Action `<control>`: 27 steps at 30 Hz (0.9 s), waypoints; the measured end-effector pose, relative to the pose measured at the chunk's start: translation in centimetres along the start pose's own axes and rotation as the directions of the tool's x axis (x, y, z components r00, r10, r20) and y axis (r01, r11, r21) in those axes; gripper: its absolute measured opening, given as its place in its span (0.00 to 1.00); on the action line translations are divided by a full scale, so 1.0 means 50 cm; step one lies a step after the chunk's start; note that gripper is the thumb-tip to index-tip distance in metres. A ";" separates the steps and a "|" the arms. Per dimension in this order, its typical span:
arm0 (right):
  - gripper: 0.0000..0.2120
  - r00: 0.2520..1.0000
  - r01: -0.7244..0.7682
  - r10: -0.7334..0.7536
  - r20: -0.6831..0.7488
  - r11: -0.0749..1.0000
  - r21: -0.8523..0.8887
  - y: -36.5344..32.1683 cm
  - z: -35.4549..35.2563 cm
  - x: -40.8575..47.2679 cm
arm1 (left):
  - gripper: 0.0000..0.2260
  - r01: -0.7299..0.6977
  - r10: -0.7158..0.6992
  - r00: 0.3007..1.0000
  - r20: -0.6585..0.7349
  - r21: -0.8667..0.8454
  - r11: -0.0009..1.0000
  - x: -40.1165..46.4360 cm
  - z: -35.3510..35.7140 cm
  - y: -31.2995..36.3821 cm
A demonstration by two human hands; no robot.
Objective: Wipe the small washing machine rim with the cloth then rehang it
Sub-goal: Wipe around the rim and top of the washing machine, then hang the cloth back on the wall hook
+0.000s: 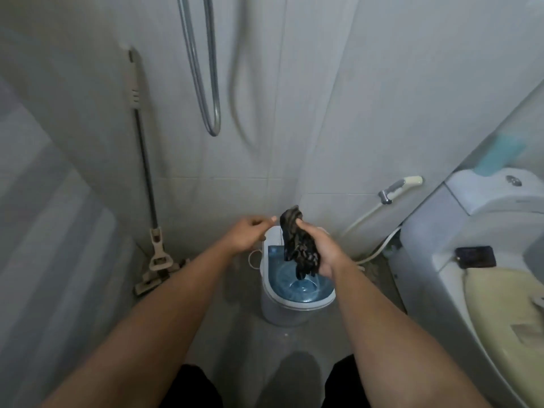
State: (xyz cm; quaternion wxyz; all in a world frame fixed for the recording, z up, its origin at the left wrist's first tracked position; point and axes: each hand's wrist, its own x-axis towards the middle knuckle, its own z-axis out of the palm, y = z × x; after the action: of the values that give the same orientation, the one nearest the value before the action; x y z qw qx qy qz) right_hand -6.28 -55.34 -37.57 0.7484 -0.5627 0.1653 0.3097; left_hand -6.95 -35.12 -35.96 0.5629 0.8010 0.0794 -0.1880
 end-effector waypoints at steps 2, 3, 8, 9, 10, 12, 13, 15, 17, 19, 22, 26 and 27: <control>0.23 0.997 -0.016 0.021 0.071 0.997 -0.069 -0.041 0.080 -0.049 | 0.20 0.059 -0.063 0.997 -0.034 -0.103 0.993 -0.050 -0.050 0.071; 0.21 0.995 -0.005 0.013 0.095 0.997 -0.080 -0.063 0.119 -0.071 | 0.21 0.070 -0.078 0.995 -0.054 -0.136 0.988 -0.073 -0.076 0.098; 0.18 0.980 0.044 -0.024 0.198 0.994 -0.099 -0.180 0.281 -0.168 | 0.18 0.111 -0.148 0.985 -0.092 -0.325 0.939 -0.200 -0.205 0.213; 0.16 0.978 0.053 -0.026 0.206 0.990 -0.127 -0.203 0.308 -0.186 | 0.14 0.112 -0.152 0.985 -0.086 -0.359 0.926 -0.224 -0.230 0.233; 0.15 0.978 0.065 -0.030 0.206 0.984 -0.165 -0.225 0.333 -0.204 | 0.11 0.109 -0.153 0.984 -0.088 -0.381 0.918 -0.247 -0.256 0.251; 0.15 0.978 0.085 -0.035 0.205 0.968 -0.238 -0.269 0.383 -0.235 | 0.11 0.094 -0.153 0.981 -0.116 -0.406 0.909 -0.291 -0.305 0.287; 0.19 0.977 0.095 -0.037 0.210 0.958 -0.270 -0.289 0.406 -0.246 | 0.11 0.087 -0.154 0.979 -0.135 -0.407 0.909 -0.310 -0.328 0.302; 0.28 0.972 0.111 -0.034 0.232 0.938 -0.327 -0.326 0.457 -0.267 | 0.08 0.074 -0.155 0.973 -0.169 -0.408 0.910 -0.346 -0.371 0.330; 0.34 0.964 0.122 -0.020 0.265 0.920 -0.372 -0.358 0.502 -0.280 | 0.07 0.061 -0.158 0.968 -0.197 -0.426 0.903 -0.378 -0.410 0.354; 0.29 0.951 0.135 -0.010 0.308 0.913 -0.385 -0.388 0.546 -0.291 | 0.08 0.033 -0.146 0.963 -0.227 -0.437 0.899 -0.406 -0.446 0.373; 0.20 0.937 0.191 -0.048 0.346 0.900 -0.393 -0.428 0.614 -0.304 | 0.10 -0.029 -0.102 0.956 -0.275 -0.433 0.901 -0.439 -0.508 0.393; 0.15 0.920 0.280 -0.117 0.375 0.865 -0.417 -0.472 0.704 -0.319 | 0.11 -0.124 -0.024 0.939 -0.343 -0.405 0.906 -0.475 -0.586 0.419; 0.14 0.918 0.303 -0.141 0.372 0.853 -0.425 -0.483 0.725 -0.326 | 0.12 -0.146 -0.007 0.933 -0.361 -0.394 0.907 -0.486 -0.603 0.428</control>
State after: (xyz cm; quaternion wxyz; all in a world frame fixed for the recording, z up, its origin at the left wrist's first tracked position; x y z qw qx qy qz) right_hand -6.54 -29.82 1.31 0.6357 -0.6846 -0.1089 0.3397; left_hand -15.57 -12.55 1.12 0.7027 0.6861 0.1884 0.0010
